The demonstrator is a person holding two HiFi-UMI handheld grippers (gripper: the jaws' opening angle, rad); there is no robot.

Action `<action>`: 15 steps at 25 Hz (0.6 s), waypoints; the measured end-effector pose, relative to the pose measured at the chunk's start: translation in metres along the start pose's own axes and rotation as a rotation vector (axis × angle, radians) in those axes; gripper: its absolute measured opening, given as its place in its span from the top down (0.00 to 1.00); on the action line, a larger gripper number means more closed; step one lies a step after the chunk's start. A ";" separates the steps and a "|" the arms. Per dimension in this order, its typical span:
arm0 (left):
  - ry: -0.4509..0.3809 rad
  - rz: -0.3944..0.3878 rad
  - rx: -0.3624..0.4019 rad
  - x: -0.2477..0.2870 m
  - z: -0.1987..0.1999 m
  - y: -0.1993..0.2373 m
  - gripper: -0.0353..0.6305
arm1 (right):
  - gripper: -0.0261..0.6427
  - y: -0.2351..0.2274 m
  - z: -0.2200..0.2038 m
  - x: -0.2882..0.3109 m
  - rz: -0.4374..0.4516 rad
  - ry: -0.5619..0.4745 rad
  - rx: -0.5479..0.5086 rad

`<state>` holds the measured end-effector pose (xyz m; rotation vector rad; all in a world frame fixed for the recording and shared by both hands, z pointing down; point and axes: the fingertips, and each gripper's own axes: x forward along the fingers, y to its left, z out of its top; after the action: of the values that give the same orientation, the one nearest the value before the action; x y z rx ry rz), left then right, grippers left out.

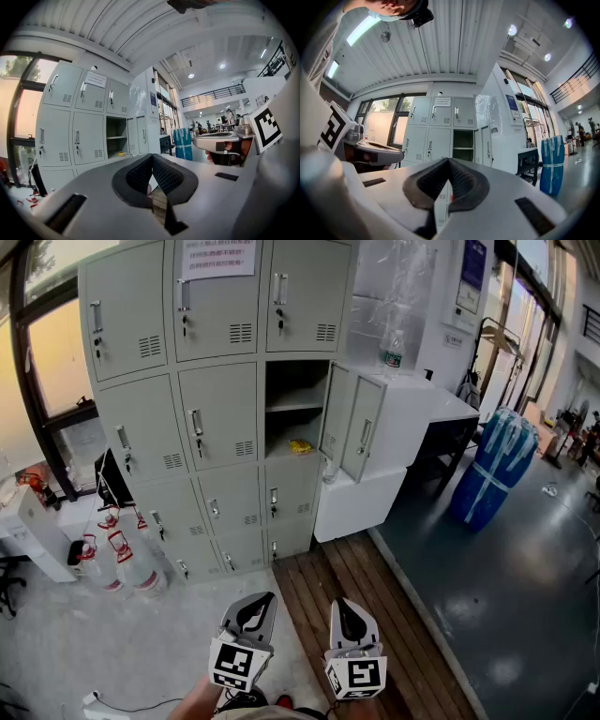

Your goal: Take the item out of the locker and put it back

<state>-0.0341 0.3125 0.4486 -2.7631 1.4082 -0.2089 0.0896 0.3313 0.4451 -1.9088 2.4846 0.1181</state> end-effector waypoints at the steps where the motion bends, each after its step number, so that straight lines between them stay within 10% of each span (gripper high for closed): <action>1: 0.000 -0.001 0.001 0.002 0.000 0.000 0.91 | 0.94 -0.001 -0.001 0.001 -0.001 0.000 0.003; 15: 0.009 0.005 -0.003 0.051 -0.006 0.026 0.91 | 0.94 -0.026 -0.018 0.051 -0.017 0.026 0.006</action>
<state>-0.0257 0.2561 0.4575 -2.7643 1.4181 -0.2201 0.1020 0.2744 0.4586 -1.9417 2.4813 0.0854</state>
